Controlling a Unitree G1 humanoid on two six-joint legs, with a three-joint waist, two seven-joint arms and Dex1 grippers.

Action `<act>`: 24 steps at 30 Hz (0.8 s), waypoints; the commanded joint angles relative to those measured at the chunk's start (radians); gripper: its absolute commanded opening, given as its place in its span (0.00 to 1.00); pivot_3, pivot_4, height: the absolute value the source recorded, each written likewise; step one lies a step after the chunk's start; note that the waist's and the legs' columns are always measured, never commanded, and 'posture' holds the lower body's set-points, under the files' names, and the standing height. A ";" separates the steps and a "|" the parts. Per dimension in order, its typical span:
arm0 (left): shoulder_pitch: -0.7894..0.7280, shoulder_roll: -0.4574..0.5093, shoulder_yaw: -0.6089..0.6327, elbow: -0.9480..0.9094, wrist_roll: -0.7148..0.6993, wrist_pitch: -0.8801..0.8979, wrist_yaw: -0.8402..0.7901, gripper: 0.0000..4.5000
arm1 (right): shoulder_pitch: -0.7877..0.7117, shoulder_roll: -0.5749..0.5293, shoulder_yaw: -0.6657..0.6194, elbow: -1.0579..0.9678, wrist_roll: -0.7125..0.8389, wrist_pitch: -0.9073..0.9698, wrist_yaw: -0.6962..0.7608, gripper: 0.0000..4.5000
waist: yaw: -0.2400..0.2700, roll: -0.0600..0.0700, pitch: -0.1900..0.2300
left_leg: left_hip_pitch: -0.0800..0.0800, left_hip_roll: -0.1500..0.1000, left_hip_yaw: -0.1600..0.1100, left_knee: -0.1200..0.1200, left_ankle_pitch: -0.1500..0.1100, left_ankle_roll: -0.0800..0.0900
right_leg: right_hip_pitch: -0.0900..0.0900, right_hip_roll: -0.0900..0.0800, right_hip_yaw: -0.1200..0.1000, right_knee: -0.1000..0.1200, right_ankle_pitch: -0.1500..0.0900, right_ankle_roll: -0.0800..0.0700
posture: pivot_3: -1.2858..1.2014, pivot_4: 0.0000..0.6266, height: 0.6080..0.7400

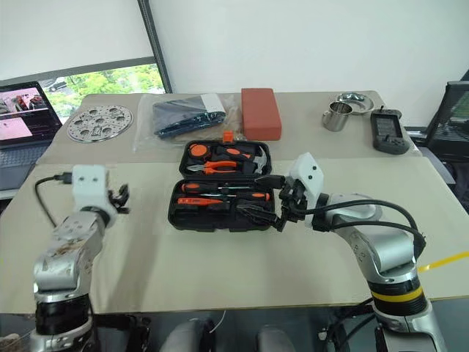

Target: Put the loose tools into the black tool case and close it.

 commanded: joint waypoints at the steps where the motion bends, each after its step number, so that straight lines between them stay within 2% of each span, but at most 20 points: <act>1: 0.027 0.051 0.076 0.043 0.034 -0.067 0.011 0.87 | -0.038 0.023 0.004 0.010 0.015 -0.052 0.025 1.00 | 0.007 0.000 0.000 | 0.001 0.000 0.000 0.000 0.000 0.000 | 0.000 -0.001 0.000 0.000 0.000 0.000 | 0.52 0.24 1.00; 3: 0.047 0.054 0.112 0.091 0.036 -0.077 0.022 0.99 | -0.052 0.043 0.006 0.022 0.014 -0.081 0.040 1.00 | 0.006 0.000 0.000 | 0.001 0.000 0.000 -0.001 0.000 0.001 | 0.000 -0.008 -0.001 0.000 0.000 0.000 | 0.52 0.24 1.00; 11: 0.008 0.008 0.123 0.239 0.023 -0.091 0.042 0.99 | -0.066 0.072 -0.003 0.036 0.015 -0.163 0.085 1.00 | 0.011 -0.001 0.000 | 0.000 -0.004 0.001 -0.005 -0.001 0.002 | -0.002 -0.012 -0.004 0.001 0.000 0.000 | 0.52 0.24 1.00; 13: -0.010 0.007 0.096 0.277 0.007 -0.114 0.005 0.99 | -0.069 0.069 -0.004 0.042 0.010 -0.167 0.086 1.00 | 0.011 0.000 0.000 | 0.001 -0.004 0.001 -0.006 0.000 0.001 | -0.002 -0.012 -0.004 0.001 0.000 0.000 | 0.52 0.24 1.00; 16: -0.027 -0.007 0.081 0.288 -0.002 -0.145 -0.009 0.99 | -0.069 0.061 -0.005 0.044 0.006 -0.169 0.085 1.00 | 0.009 0.000 0.000 | 0.001 -0.004 0.001 -0.006 0.000 0.001 | -0.002 -0.012 -0.004 0.001 0.000 0.000 | 0.52 0.24 1.00; 21: -0.056 -0.048 0.137 0.264 -0.061 -0.269 -0.001 0.99 | -0.057 0.050 -0.008 0.039 0.004 -0.171 0.078 1.00 | 0.004 -0.001 0.000 | 0.000 -0.004 0.001 -0.006 0.000 0.001 | -0.003 -0.012 -0.004 0.001 0.000 0.000 | 0.52 0.24 1.00; 24: -0.066 -0.055 0.155 0.276 -0.068 -0.271 0.026 0.99 | -0.050 0.050 -0.005 0.035 0.003 -0.175 0.073 1.00 | 0.002 -0.001 0.000 | 0.000 -0.004 0.001 -0.006 0.000 0.000 | -0.003 -0.012 -0.004 0.001 0.000 0.000 | 0.52 0.24 1.00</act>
